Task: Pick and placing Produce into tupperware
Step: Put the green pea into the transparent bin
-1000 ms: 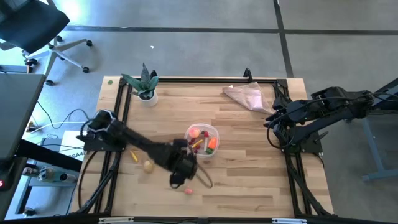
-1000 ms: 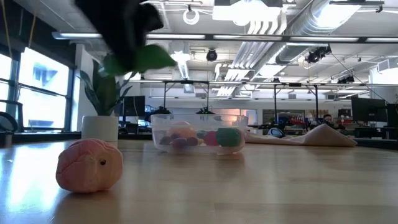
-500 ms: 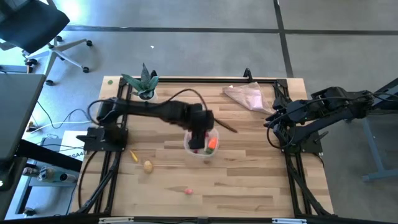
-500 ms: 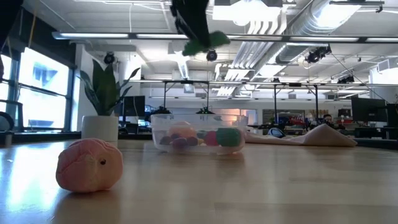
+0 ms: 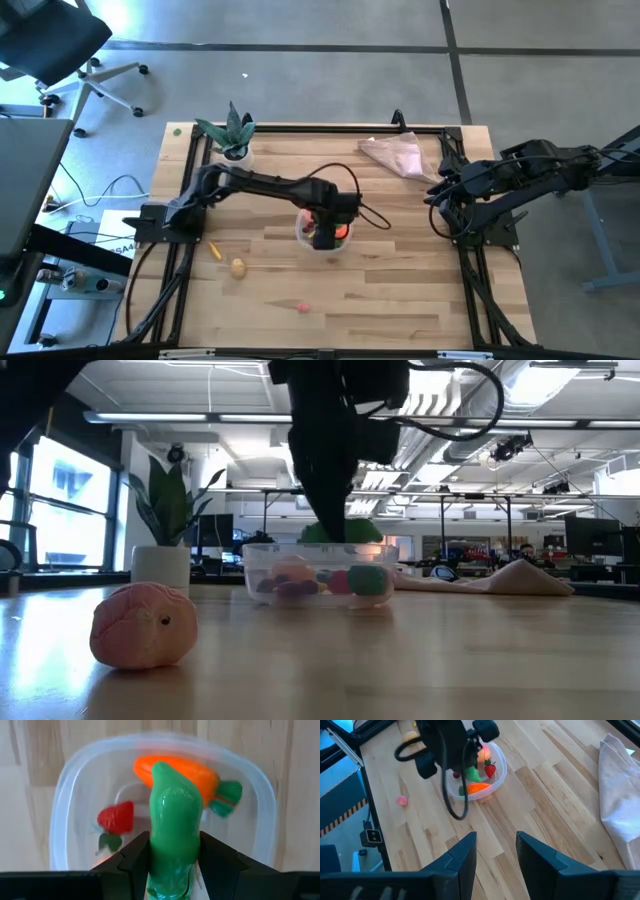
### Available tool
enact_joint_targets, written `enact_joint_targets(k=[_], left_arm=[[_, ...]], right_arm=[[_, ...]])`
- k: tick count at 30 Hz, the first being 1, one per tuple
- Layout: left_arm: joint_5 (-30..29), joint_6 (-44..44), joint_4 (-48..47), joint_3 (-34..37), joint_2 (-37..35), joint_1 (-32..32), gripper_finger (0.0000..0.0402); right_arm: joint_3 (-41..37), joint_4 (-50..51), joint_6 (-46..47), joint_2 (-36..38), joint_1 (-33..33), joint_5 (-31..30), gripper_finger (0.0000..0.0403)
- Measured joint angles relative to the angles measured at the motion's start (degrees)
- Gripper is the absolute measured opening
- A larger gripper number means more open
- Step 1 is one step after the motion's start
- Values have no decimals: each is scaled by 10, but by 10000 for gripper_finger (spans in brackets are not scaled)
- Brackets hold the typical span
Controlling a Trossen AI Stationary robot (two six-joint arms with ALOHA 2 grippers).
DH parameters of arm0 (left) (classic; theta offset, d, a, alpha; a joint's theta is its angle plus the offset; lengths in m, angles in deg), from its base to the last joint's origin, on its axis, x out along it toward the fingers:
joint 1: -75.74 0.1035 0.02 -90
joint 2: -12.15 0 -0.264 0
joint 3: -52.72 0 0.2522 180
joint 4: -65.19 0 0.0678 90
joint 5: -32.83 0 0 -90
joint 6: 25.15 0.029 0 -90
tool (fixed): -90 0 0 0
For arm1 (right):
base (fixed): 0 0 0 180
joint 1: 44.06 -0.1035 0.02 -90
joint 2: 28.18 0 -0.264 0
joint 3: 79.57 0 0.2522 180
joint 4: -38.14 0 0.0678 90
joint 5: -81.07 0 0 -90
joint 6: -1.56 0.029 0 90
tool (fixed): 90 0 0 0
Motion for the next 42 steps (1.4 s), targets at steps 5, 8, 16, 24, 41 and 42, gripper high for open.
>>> enact_joint_targets(k=[5, 8, 16, 24, 41, 42], left_arm=[[0, 0, 6, 0, 17, 1, 140], [-1, 0, 3, 0, 19, 1, 140], [-2, -4, 7, -1, 27, 1, 140], [-2, -33, 8, 0, 29, 15, 140], [14, -51, 15, 0, 28, 23, 140], [14, -53, 15, 0, 28, 23, 140]], right_arm=[[0, 0, 0, 0, 0, 0, 130], [0, 0, 0, 0, 0, 0, 130], [0, 0, 0, 0, 0, 0, 130], [0, 0, 0, 0, 0, 0, 130], [0, 0, 0, 0, 0, 0, 130], [0, 0, 0, 0, 0, 0, 130]])
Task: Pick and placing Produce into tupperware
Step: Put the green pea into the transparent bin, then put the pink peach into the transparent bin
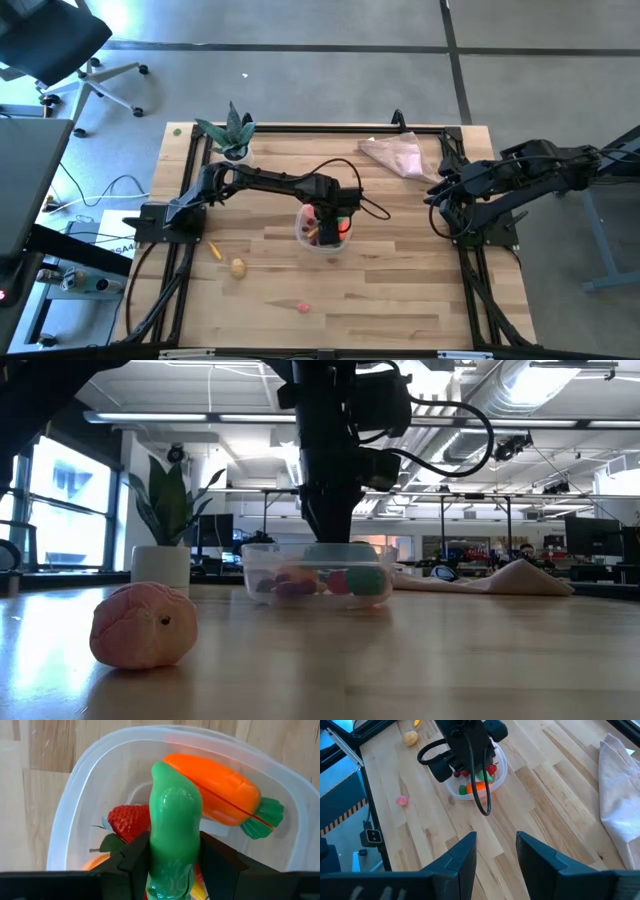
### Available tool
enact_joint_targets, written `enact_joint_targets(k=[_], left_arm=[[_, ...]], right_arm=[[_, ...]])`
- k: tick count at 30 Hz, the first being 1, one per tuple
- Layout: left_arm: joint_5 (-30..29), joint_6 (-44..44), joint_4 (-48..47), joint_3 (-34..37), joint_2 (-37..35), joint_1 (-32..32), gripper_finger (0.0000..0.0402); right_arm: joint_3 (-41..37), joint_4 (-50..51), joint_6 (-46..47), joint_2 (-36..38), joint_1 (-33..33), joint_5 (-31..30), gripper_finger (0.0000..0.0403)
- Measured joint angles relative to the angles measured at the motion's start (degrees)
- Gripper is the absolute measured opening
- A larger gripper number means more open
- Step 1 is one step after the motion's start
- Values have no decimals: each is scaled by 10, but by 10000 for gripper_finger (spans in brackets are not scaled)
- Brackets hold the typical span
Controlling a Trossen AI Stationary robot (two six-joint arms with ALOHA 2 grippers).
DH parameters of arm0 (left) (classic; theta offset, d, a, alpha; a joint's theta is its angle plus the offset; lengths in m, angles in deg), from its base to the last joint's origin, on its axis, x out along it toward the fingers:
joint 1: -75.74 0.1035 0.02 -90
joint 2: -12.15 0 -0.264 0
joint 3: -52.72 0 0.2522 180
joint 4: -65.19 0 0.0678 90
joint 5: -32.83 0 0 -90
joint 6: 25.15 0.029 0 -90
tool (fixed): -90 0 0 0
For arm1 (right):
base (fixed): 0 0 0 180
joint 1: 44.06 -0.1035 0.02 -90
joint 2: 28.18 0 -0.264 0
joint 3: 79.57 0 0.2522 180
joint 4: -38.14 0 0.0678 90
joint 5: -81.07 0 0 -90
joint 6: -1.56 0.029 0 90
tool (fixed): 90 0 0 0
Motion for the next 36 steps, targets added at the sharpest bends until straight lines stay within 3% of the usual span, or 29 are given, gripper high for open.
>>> enact_joint_targets(k=[20, 36], left_arm=[[0, -30, -12, -5, -1, 0, 195], [0, -84, -267, -242, -2, -39, 195]], right_arm=[[0, 0, 0, 0, 0, 0, 130], [0, 0, 0, 0, 0, 0, 130]])
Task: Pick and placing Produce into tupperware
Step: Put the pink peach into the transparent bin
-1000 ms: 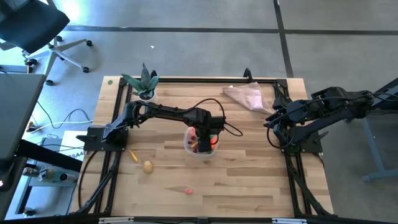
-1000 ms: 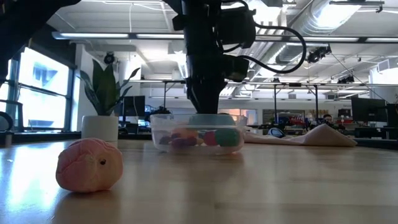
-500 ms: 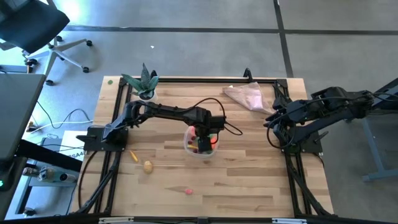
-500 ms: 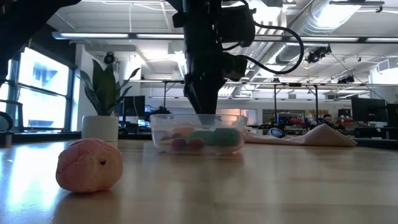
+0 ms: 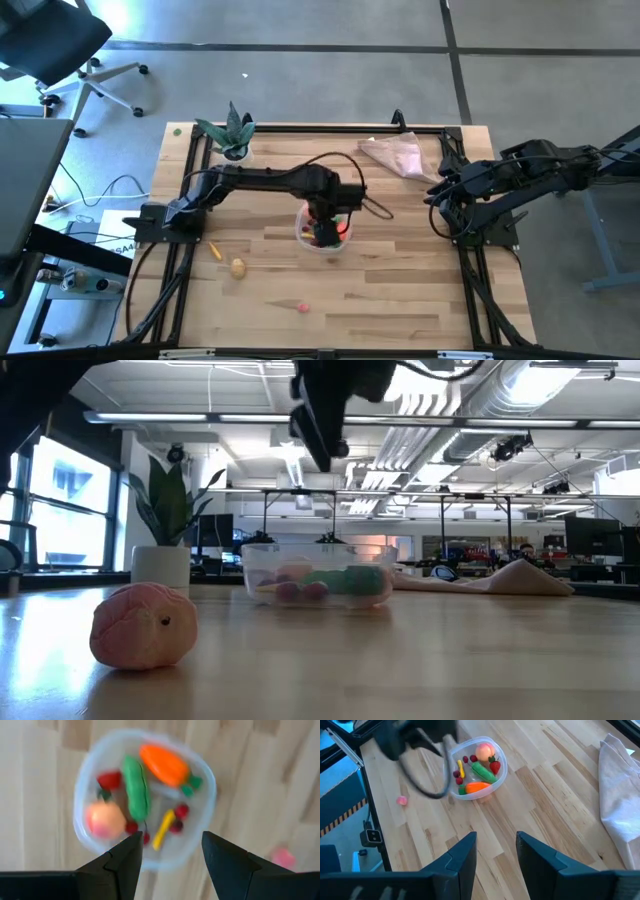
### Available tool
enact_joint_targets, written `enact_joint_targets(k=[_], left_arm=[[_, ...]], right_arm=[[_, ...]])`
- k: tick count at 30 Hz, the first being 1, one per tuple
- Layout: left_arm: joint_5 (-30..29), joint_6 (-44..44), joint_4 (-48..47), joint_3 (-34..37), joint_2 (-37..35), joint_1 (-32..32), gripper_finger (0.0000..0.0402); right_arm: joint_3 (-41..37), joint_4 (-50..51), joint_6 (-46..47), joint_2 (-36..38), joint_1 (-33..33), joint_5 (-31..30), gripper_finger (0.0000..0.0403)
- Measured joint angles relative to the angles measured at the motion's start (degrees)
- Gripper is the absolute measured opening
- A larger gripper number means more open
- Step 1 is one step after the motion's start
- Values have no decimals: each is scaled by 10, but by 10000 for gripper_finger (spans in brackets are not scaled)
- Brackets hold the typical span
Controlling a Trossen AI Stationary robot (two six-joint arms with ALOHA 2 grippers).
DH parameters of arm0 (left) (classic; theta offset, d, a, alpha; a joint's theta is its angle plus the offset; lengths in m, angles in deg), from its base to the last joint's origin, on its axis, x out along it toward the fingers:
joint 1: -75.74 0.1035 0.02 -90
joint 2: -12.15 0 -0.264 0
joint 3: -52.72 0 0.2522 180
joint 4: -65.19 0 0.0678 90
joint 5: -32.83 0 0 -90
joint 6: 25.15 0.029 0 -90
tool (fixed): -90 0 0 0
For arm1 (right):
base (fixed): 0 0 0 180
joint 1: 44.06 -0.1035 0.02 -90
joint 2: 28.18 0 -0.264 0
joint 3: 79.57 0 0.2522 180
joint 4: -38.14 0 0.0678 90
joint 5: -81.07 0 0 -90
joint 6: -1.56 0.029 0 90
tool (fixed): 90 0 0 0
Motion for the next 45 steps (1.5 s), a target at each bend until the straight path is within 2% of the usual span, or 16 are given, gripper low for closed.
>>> enact_joint_targets(k=[4, 11, 17, 22, 29, 32, 37, 45], left_arm=[[-2, -26, -66, -14, 0, -39, 195], [-7, -56, -62, -6, -7, -132, 195], [-23, -107, -62, -6, -7, -181, 195], [-28, -94, -62, -6, -7, -221, 195], [-81, -51, -35, -3, -8, -268, 178], [-46, -42, 26, 36, -10, -278, 165], [25, -52, 67, 114, -7, -281, 148], [39, -27, 173, 168, -8, -284, 141]], right_arm=[[0, 0, 0, 0, 0, 0, 130], [0, 0, 0, 0, 0, 0, 130], [0, 0, 0, 0, 0, 0, 130], [0, 0, 0, 0, 0, 0, 130], [0, 0, 0, 0, 0, 0, 130], [0, 0, 0, 0, 0, 0, 130], [0, 0, 0, 0, 0, 0, 130], [0, 0, 0, 0, 0, 0, 130]])
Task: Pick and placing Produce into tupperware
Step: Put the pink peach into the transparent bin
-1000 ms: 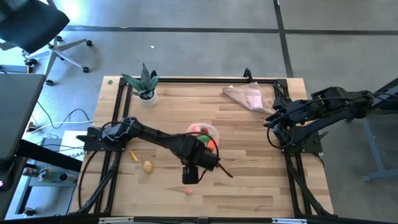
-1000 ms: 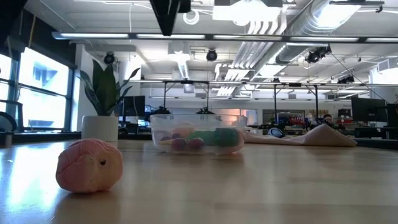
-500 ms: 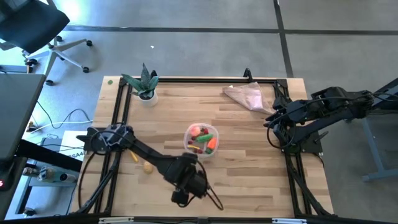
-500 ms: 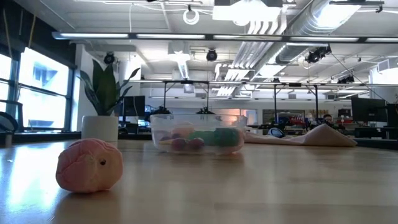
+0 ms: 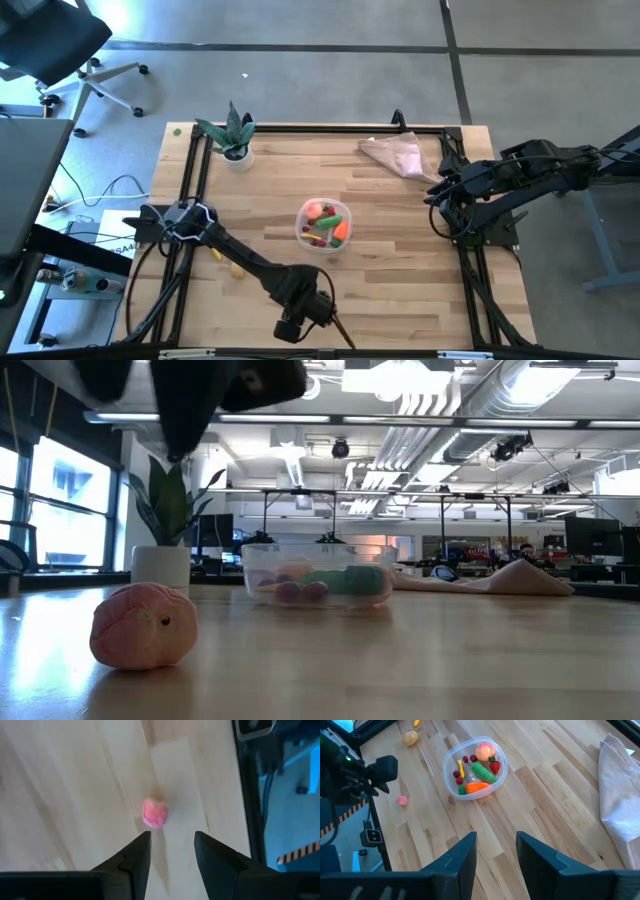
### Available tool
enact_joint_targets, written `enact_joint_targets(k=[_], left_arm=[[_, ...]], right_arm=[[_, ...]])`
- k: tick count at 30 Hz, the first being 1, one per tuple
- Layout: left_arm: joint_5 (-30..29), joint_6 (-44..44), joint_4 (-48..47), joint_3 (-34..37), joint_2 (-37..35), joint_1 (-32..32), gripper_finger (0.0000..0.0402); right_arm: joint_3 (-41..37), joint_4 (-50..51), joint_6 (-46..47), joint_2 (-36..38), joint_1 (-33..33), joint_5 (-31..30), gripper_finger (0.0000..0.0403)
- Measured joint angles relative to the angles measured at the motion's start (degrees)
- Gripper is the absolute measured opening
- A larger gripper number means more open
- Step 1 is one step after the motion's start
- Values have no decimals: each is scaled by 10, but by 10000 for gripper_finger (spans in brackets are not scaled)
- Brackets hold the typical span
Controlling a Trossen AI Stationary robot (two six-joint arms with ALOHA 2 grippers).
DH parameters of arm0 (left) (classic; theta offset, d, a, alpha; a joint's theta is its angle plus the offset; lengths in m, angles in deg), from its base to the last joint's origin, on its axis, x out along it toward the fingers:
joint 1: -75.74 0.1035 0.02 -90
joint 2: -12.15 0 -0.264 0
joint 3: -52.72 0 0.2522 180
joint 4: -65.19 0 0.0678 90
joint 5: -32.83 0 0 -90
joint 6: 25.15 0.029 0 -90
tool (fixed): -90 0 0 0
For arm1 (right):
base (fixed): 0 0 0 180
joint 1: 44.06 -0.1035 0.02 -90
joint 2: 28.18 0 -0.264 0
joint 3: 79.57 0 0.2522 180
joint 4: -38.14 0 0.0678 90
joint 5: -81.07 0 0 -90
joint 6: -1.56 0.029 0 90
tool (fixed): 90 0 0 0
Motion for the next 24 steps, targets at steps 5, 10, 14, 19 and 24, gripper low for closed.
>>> enact_joint_targets(k=[5, 10, 14, 19, 24], left_arm=[[43, 13, 13, 48, 0, 0, 140], [59, 22, 66, 81, -3, 0, 140], [42, 32, 65, 94, -10, 4, 140], [31, 36, 78, 124, -32, 8, 140], [29, 32, 123, 158, -52, 8, 140]], right_arm=[[0, 0, 0, 0, 0, 0, 130], [0, 0, 0, 0, 0, 0, 130], [0, 0, 0, 0, 0, 0, 130], [0, 0, 0, 0, 0, 0, 130], [0, 0, 0, 0, 0, 0, 130]])
